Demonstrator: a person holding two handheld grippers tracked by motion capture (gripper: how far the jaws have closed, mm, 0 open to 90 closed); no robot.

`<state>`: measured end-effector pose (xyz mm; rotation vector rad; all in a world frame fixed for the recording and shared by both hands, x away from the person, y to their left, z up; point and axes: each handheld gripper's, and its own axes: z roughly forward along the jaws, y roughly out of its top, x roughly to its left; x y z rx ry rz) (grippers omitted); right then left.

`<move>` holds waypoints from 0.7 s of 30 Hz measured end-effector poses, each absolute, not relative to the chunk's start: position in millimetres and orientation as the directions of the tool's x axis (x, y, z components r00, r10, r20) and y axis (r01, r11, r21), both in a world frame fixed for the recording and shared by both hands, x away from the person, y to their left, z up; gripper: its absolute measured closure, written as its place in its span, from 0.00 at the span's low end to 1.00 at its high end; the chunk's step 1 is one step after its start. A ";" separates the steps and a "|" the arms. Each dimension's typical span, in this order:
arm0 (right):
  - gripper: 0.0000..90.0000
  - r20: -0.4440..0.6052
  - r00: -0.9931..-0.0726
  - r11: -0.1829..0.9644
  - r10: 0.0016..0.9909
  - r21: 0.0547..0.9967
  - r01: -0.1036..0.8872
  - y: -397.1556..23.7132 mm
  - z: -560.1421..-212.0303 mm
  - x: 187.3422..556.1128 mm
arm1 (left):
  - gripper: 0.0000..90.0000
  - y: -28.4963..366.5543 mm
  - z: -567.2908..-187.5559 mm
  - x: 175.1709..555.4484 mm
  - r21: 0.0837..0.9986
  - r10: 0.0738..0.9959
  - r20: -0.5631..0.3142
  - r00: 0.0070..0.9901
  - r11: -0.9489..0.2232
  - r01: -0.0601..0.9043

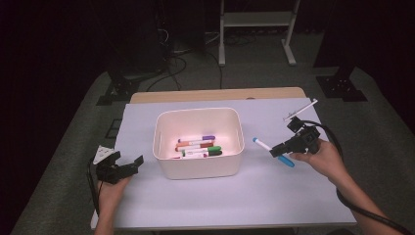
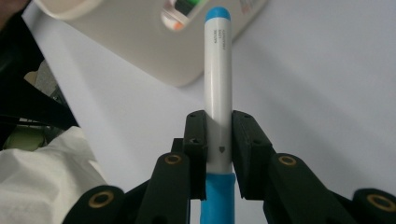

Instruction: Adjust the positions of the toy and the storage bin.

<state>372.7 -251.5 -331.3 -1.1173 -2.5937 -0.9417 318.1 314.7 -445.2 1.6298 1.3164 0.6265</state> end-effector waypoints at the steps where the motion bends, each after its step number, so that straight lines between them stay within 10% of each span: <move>1: 0.84 0.385 -0.713 0.523 0.586 0.493 0.695 -249.4 -323.9 372.7 | 0.00 314.8 -445.2 318.0 0.880 0.942 -0.154 0.299 -0.007 0.475; 21: 0.84 0.361 -0.873 0.717 0.327 0.507 0.478 -128.3 -255.0 400.0 | 0.00 316.6 -445.6 319.6 0.881 0.939 -0.167 0.299 0.006 0.472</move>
